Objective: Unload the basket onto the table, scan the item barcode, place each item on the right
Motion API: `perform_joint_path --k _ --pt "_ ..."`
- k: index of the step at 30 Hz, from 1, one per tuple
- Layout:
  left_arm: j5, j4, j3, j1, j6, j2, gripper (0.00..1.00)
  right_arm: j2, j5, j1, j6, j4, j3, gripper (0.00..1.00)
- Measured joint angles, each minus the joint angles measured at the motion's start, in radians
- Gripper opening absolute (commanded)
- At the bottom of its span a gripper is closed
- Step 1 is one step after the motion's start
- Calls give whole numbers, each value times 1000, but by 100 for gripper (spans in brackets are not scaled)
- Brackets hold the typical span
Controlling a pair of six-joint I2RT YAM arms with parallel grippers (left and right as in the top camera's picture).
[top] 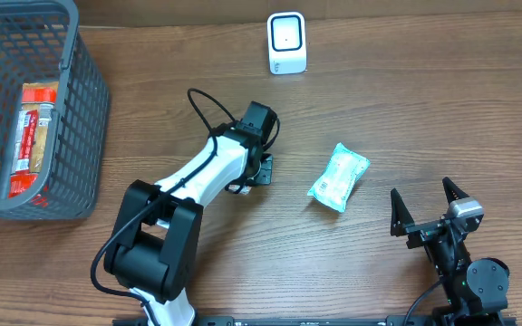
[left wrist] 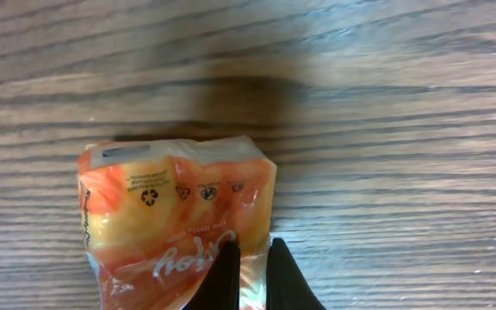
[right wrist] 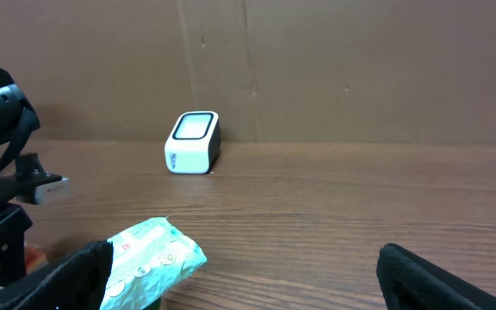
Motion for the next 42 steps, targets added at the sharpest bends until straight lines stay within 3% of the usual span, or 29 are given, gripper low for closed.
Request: perform_joint_path --k 11,25,42 --pt "-121 12 -8 -135 -8 0 4 0 1 0 0 0 0 100" --pt "-224 4 -14 -207 -51 7 4 0 0 0 0 0 0 100" --pt "-250 8 -18 -264 -84 22 5 0 0 0 0 0 0 100"
